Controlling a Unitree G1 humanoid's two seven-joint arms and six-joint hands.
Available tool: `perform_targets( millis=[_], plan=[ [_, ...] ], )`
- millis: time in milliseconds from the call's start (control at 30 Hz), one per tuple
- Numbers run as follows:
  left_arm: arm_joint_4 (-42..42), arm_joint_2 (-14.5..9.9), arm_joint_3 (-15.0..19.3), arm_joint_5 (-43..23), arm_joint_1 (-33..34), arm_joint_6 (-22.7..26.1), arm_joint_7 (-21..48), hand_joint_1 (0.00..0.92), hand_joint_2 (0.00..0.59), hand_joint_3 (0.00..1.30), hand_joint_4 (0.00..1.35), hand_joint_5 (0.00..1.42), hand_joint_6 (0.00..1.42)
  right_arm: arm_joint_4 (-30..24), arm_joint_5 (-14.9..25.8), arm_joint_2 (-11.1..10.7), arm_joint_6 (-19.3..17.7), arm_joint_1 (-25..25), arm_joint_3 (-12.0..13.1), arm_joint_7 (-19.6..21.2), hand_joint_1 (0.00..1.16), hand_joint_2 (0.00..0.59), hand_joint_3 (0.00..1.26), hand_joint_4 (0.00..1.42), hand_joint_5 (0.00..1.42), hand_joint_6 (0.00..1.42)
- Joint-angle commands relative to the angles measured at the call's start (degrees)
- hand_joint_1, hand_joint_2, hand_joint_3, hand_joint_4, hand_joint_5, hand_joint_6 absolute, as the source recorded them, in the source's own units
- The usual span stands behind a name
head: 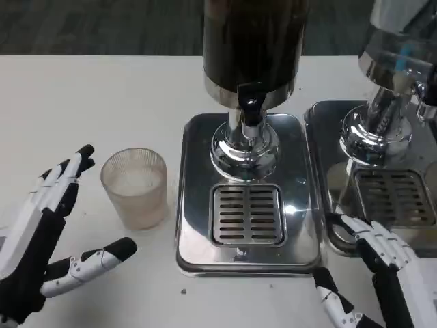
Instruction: Grasp the cup under the faucet to collect the drink, then remove the cup.
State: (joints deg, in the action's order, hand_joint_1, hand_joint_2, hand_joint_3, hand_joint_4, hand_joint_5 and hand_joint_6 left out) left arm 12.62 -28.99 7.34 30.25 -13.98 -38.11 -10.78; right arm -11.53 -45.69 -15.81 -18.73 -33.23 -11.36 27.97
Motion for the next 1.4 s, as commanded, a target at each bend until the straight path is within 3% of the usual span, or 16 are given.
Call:
perform_targets(
  millis=[33,667,1400],
  plan=[
    [4.8,-1.9,-2.2,0.7,3.9,0.4,0.4,0.0,0.014,0.0,0.0,0.04,0.04,0.7,0.6,0.3,-0.4,0.5,-0.2,0.0,0.37,0.414,0.24,0.22,0.17,0.16],
    [22.3,-3.4,-9.5,-0.7,17.6,-0.7,0.5,0.023,0.014,0.0,0.0,0.07,0.05,0.7,1.5,0.0,-0.7,0.6,-0.1,-0.1,0.37,0.414,0.25,0.23,0.18,0.18],
    [30.3,-2.6,-14.8,0.7,25.5,4.0,-0.8,0.03,0.011,0.0,0.0,0.09,0.06,-0.5,1.9,0.3,-0.4,-1.0,-0.3,-0.1,0.36,0.414,0.25,0.25,0.21,0.21]
  ],
)
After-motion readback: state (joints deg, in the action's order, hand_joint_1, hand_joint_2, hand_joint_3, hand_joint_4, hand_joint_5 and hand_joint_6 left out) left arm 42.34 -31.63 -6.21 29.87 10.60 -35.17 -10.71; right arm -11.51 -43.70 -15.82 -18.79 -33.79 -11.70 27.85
